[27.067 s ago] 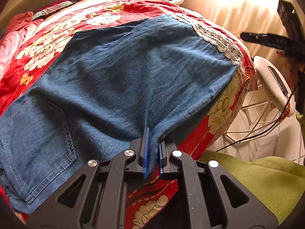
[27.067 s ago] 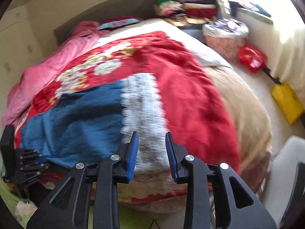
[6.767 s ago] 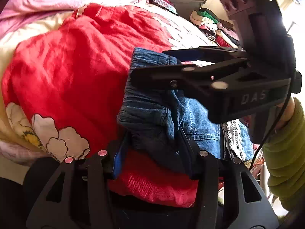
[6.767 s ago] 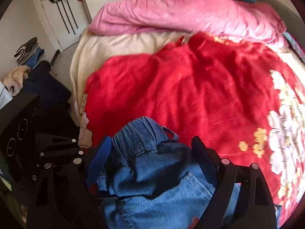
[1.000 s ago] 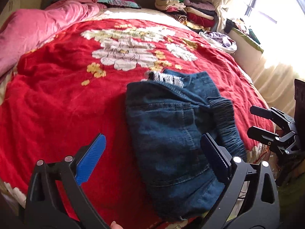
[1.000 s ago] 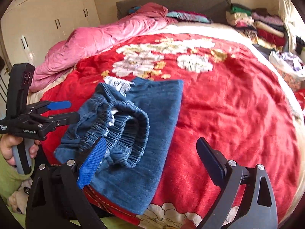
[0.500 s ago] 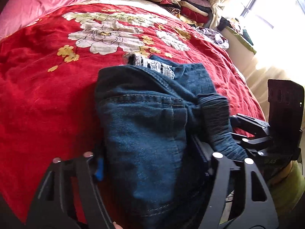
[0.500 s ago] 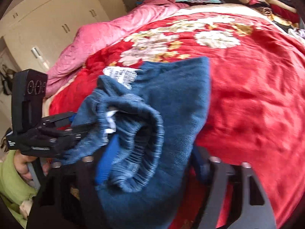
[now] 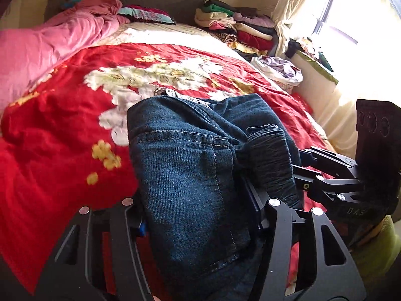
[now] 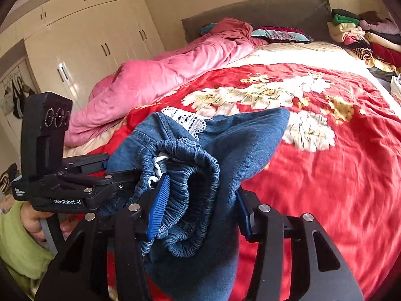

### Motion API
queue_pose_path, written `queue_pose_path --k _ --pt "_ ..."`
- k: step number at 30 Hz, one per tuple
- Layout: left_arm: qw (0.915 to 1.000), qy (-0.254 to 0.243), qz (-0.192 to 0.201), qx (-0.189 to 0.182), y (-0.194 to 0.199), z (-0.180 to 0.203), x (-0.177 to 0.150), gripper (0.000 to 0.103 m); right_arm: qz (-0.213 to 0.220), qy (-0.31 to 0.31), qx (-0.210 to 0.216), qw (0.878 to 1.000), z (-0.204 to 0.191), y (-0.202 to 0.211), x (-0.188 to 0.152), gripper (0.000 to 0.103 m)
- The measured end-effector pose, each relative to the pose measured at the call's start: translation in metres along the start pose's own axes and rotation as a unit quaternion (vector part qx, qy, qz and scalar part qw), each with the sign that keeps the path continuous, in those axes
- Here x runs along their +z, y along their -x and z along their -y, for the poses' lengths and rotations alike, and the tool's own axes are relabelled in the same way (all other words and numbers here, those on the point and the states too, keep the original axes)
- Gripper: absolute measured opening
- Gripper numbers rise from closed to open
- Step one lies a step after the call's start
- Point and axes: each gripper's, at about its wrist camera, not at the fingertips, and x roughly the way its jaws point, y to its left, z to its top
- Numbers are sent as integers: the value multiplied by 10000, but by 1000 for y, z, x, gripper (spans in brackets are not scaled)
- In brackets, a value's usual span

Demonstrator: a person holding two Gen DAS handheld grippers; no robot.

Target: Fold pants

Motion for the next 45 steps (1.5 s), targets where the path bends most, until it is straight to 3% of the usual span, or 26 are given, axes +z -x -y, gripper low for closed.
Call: queue_pose_path --k 3,4,5,8,15,17,19,22,24,26,28,35,45 --pt "9992 111 -329 176 -26 -15 0 49 -284 -255 -175 9991 16 -24 3 54" --pt "9986 144 -446 249 -33 -20 -3 52 -496 -436 -362 9972 23 -34 1 58" --pt "9980 192 -519 309 -40 -25 -9 57 -658 -588 -565 9945 29 -41 -2 70" --pt "9976 414 -527 191 -44 -36 -20 61 -770 -660 -656 9927 35 -46 -13 75" --pt "9979 341 -457 310 -33 -33 -22 65 -653 -411 -957 9924 22 -32 -15 77" --pt "9980 346 -410 334 -28 -32 -22 66 -576 -375 -1010 9925 19 -23 -16 84" --pt "9982 363 -334 353 -20 -30 -24 67 -439 -421 -1037 9928 19 -13 -15 84" --pt "9985 391 -163 355 -3 -27 -26 75 -179 -387 -1101 9930 12 8 -14 86" --pt "9985 418 -35 349 11 -24 -28 80 14 -314 -1135 9930 4 23 -14 95" --pt "9983 458 67 353 24 -21 -32 90 178 -183 -1191 9926 -5 34 -14 95" --pt "9978 479 176 418 39 -17 -37 93 314 -20 -1282 9913 -16 46 -19 98" --pt "9958 587 249 654 68 -9 -64 93 302 309 -1583 9865 -41 59 -42 98" --pt "9958 520 113 748 76 0 -83 93 141 -57 -1557 9877 -41 60 -61 98"
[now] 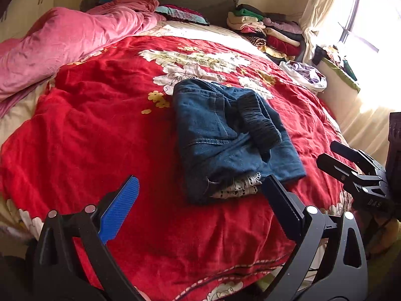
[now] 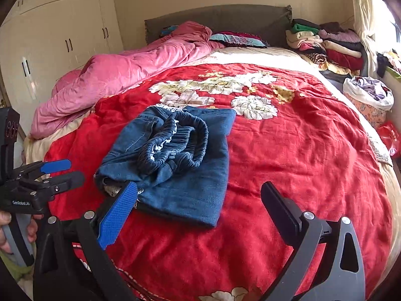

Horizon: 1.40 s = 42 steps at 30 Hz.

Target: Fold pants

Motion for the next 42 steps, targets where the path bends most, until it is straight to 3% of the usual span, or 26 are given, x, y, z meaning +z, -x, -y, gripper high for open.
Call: queue_pose_path --k 42 --pt "9997 66 7 236 5 -3 0 93 -25 -38 -122 9999 2 5 1 98"
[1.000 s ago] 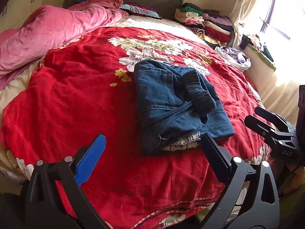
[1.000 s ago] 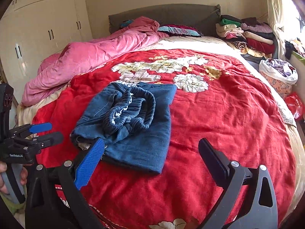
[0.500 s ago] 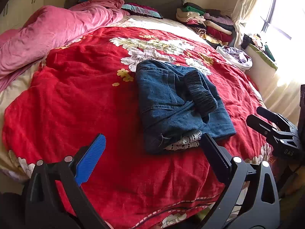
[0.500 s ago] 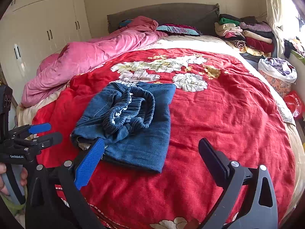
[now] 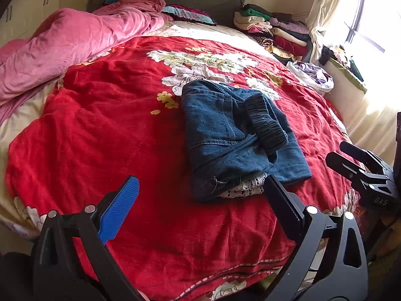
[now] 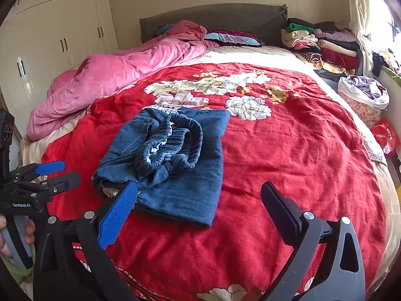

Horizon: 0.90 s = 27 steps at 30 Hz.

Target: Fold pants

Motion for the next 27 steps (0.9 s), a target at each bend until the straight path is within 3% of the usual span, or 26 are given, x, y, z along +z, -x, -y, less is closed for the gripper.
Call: queue_pose_path --k 16,24,27 --pt "10000 -21 -43 72 2 -1 -1 93 -2 5 -49 10000 2 1 1 98" --pt "9999 -91 -70 -97 5 0 0 93 -37 -33 -120 9999 4 1 2 98" --pt "9998 -103 -90 113 4 0 1 93 -75 -40 -180 9998 7 -1 2 98"
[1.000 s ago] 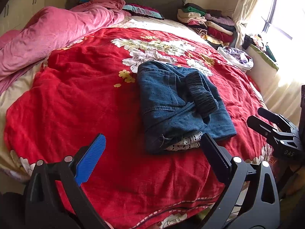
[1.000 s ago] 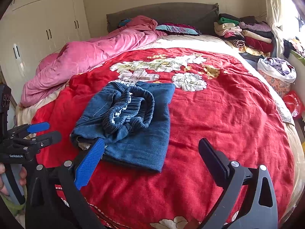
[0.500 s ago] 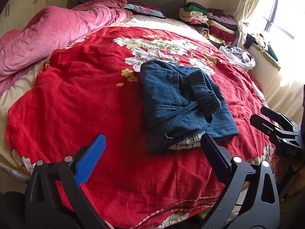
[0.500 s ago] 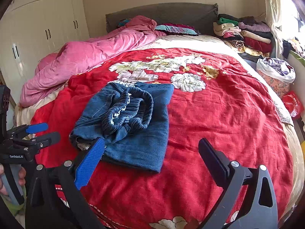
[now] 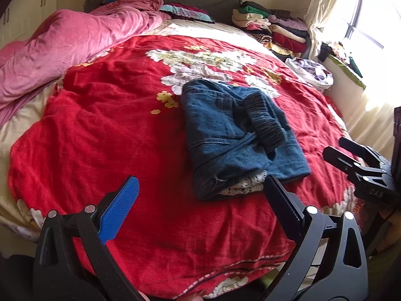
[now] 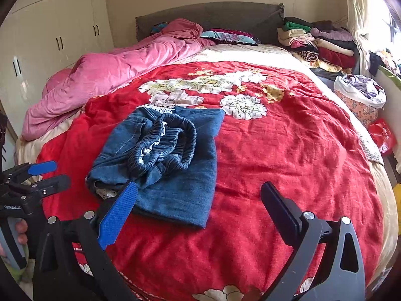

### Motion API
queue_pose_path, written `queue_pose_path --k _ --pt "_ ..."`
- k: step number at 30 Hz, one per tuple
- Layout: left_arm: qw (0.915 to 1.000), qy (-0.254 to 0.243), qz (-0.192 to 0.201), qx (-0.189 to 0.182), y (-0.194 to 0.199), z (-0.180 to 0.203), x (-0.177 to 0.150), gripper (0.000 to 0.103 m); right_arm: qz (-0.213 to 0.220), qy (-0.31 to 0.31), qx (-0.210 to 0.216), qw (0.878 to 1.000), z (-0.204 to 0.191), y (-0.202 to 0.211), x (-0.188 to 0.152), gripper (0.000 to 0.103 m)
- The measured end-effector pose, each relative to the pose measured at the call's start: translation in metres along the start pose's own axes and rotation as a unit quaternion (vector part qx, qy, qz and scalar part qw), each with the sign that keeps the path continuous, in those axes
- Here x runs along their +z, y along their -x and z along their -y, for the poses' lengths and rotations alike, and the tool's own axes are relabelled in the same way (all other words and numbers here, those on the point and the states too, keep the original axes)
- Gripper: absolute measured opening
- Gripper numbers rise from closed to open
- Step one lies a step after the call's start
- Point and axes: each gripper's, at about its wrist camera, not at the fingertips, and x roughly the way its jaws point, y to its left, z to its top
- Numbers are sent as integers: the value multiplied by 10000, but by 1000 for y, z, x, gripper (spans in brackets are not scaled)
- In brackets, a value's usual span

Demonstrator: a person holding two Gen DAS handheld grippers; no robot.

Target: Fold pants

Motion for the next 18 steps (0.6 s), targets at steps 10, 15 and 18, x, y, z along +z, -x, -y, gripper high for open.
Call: queue_pose_path --k 10,15,18 --pt "9985 424 -54 331 -12 -43 15 93 -15 -308 -720 9969 50 -9 -4 98" --pt "9885 921 -172 1189 -40 -126 53 93 -3 -880 -1611 9830 151 -16 11 98" --pt "9779 1126 -261 1743 -58 -177 79 93 -235 -1031 -2132 9713 208 -31 21 98"
